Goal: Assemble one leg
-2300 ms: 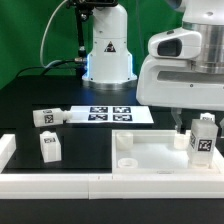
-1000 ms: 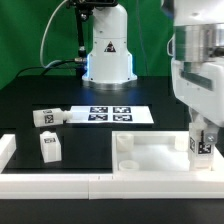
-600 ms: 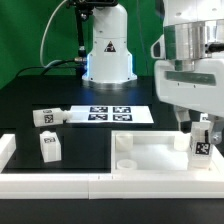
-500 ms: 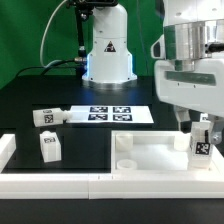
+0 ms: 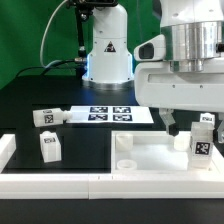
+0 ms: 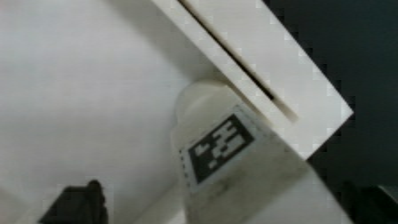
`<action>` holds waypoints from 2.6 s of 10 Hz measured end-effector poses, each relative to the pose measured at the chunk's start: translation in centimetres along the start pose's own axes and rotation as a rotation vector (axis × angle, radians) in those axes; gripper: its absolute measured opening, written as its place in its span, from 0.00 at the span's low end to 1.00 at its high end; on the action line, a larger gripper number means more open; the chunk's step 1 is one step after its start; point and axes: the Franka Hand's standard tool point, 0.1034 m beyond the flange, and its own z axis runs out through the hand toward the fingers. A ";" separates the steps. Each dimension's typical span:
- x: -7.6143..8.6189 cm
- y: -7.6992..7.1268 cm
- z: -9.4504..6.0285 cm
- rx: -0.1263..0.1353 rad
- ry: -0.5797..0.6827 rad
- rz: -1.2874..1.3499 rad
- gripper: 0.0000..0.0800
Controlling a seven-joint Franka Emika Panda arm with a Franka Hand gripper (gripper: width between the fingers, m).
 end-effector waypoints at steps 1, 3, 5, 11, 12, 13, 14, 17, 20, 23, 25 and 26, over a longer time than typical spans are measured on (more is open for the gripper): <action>-0.1 -0.1 0.1 -0.015 0.005 -0.228 0.81; -0.7 -1.4 0.1 -0.041 0.008 -0.420 0.81; -0.4 -1.0 0.1 -0.044 0.010 -0.379 0.70; -0.6 -1.0 0.0 -0.045 0.023 0.247 0.36; -0.6 -1.0 0.2 -0.040 0.023 0.441 0.36; -0.6 -0.9 0.2 -0.028 0.012 0.613 0.36; -0.5 -0.8 0.2 -0.018 0.000 0.738 0.36; -0.7 -0.9 0.3 -0.016 0.004 0.853 0.42; -0.9 -1.6 0.0 -0.042 -0.002 0.522 0.76; -0.7 -1.7 0.0 -0.037 -0.010 0.196 0.81; -0.6 -1.7 0.0 -0.037 -0.012 0.083 0.81; -0.5 -1.3 0.2 -0.071 -0.018 -0.272 0.81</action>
Offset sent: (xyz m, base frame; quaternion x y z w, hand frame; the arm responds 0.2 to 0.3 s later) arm 0.0000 0.0000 0.0000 0.0000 0.0000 0.0650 0.9979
